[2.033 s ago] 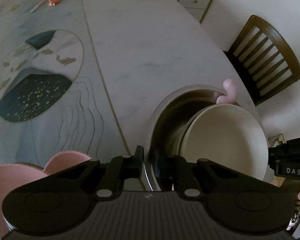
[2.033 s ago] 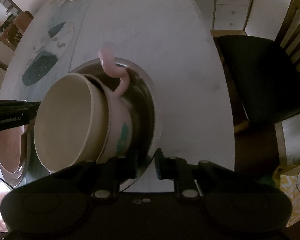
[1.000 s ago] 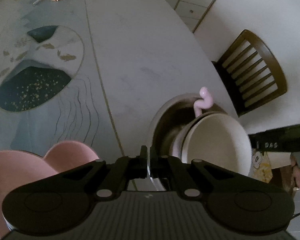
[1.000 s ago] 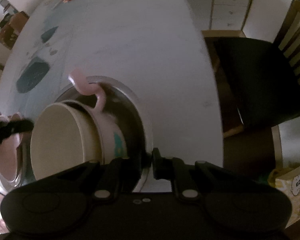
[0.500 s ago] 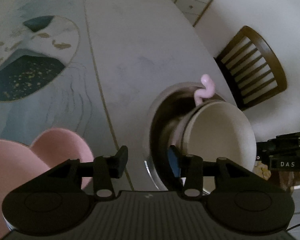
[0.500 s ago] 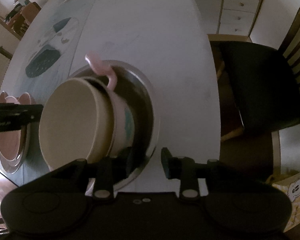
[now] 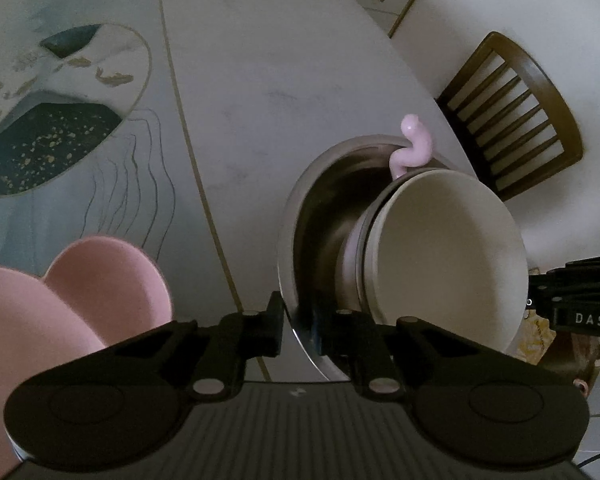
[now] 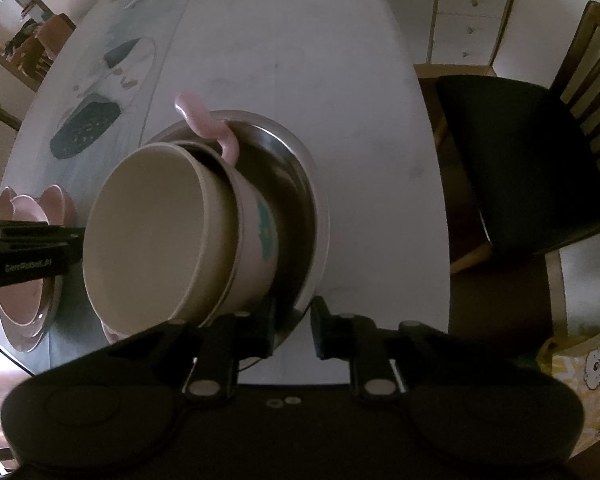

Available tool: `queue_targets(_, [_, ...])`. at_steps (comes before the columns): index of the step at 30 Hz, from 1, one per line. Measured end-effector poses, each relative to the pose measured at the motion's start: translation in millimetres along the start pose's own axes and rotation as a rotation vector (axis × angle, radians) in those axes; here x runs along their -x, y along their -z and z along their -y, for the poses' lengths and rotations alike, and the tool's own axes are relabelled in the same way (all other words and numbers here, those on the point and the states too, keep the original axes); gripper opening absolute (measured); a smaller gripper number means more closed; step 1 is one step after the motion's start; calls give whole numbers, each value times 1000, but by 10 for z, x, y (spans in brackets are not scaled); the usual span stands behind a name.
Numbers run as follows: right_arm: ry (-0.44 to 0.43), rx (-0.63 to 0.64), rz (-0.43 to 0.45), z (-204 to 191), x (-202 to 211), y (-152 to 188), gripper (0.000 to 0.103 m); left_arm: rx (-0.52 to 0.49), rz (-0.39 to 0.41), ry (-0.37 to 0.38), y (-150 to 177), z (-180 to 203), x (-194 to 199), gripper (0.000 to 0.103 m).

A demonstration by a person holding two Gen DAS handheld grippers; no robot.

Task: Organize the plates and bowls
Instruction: 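Grip the steel bowl rim with both tools and lift the nested stack, then carry the nested steel bowl stack onto the pink bear plate stack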

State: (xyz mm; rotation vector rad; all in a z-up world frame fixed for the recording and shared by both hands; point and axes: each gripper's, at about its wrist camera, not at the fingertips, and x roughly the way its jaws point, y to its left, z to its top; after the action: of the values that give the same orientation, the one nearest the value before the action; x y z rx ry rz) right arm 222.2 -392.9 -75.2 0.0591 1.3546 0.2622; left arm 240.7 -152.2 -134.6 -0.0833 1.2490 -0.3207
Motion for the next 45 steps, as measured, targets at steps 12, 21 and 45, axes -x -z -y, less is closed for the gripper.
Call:
queue_targets(12, [29, 46, 34, -51, 72, 51, 17, -6, 31, -26, 54, 34, 145, 12])
queue_targets(21, [15, 96, 75, -256, 262, -14, 17, 10, 81, -66, 54, -49, 517, 12])
queue_targets(45, [-95, 341, 118, -1633, 482, -322, 17, 211, 190, -240, 487, -1052, 1686, 13])
